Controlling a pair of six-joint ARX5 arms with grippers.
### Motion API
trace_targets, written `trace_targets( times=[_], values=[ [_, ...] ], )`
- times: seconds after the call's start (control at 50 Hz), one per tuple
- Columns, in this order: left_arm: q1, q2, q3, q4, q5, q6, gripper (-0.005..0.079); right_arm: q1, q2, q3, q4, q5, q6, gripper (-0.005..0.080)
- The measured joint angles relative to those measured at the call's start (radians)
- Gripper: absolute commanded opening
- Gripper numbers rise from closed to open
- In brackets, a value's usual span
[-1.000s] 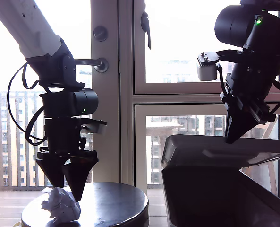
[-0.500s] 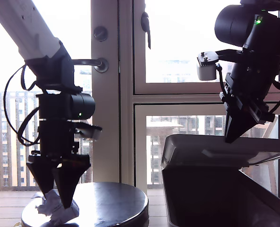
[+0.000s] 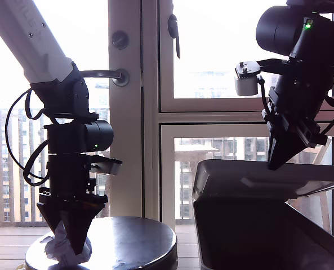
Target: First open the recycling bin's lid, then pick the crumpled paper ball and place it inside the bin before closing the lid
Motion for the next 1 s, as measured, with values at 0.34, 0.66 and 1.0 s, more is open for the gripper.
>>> trace_targets(
  times=[0.34, 0.66, 1.0],
  values=[
    [0.0, 0.0, 0.026, -0.058, 0.024, -0.034, -0.0024, 0.0, 0.0, 0.0, 0.0, 0.0, 0.0, -0.0013],
    [0.001, 0.0, 0.093, -0.063, 0.389, -0.282, -0.0024, 0.0, 0.0, 0.05, -0.03, 0.001, 0.0, -0.0013],
    [-0.003, 0.0, 0.092, 0.097, 0.659, -0.512, -0.0024, 0.0, 0.0, 0.125, -0.073, 0.013, 0.004, -0.0013]
  ],
)
